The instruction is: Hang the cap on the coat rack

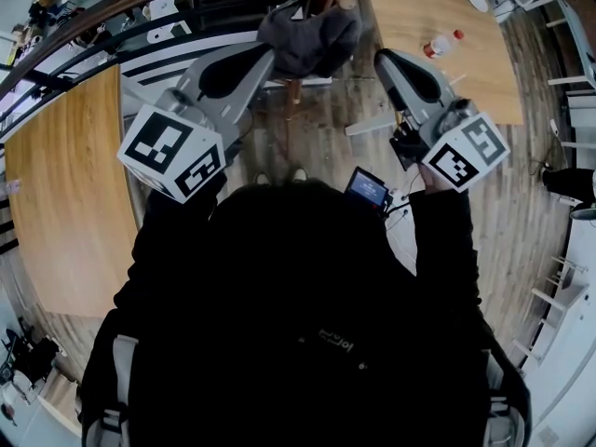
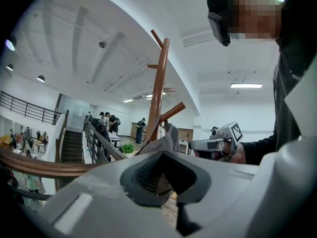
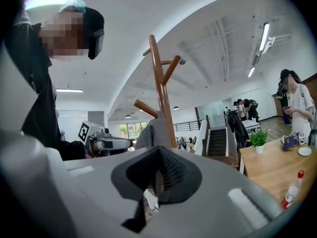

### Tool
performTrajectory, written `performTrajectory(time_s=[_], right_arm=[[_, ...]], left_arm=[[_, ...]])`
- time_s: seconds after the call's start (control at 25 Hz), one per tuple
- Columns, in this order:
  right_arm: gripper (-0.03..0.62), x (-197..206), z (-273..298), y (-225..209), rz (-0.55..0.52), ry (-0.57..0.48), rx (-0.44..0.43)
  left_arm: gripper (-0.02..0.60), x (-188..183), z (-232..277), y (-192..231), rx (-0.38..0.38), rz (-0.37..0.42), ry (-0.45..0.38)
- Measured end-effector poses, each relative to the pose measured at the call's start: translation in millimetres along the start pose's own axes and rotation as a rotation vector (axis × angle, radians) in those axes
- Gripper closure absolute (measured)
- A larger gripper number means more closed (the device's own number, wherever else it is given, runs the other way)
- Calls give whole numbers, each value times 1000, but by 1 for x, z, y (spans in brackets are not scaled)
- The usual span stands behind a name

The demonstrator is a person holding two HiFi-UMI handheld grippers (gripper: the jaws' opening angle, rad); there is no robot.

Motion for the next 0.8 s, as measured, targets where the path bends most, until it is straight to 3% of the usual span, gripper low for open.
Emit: performTrajectory(time_s=[0.2, 0.52, 0.8], right_arm=[[587, -19, 11, 14, -44, 13, -19], [588, -12, 14, 10, -38, 16, -25], [588, -4, -8, 15, -9, 14, -26]], left_arm=[[578, -8, -8, 8, 1, 0, -8], [580, -2, -5, 9, -7, 4, -9], [580, -3, -13, -15, -9, 4, 0]])
Point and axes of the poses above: the fingertips, and each gripper's own axes: z forward along the fingers, y to its left, x out of its underside, the point moved 4 cm from there along -z, backward along the fingers, and after that the axes turned 15 degrees about y, right-handed, at the moved point
